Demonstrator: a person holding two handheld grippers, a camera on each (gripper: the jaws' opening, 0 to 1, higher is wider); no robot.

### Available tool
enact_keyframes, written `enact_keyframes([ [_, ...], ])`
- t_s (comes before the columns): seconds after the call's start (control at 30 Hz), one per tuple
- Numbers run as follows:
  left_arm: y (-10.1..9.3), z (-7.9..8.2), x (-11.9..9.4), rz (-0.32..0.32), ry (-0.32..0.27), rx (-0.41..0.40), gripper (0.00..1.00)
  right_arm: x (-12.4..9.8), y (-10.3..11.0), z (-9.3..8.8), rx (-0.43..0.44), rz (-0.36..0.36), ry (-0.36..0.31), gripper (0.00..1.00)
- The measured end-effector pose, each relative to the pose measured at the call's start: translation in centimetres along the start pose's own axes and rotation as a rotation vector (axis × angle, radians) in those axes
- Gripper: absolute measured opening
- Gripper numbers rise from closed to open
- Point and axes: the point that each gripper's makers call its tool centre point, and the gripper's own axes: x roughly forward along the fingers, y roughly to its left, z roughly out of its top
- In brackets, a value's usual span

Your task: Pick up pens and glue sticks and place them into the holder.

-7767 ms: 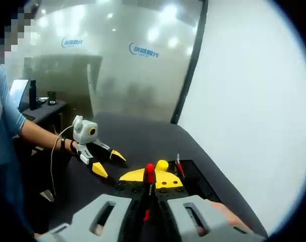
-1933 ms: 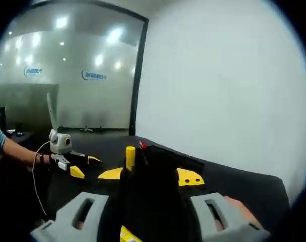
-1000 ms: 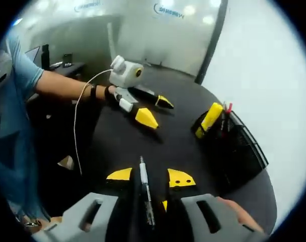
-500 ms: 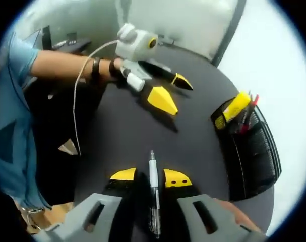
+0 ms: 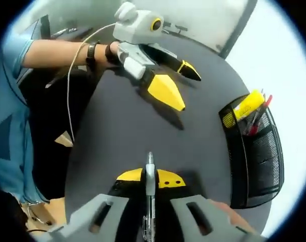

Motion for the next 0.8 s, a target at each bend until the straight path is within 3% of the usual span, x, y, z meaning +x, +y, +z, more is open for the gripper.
enact_keyframes([
  [0.37,-0.3,-0.2,-0.2,0.006,0.005,0.003,0.79,-1.1,0.7,-0.2,-0.007,-0.008,-0.018,0.05],
  [0.8,-0.3,-0.1,-0.2,0.009,0.003,0.002,0.79,-6.9,-0.8,0.6,0.099,-0.054,-0.209,0.05],
])
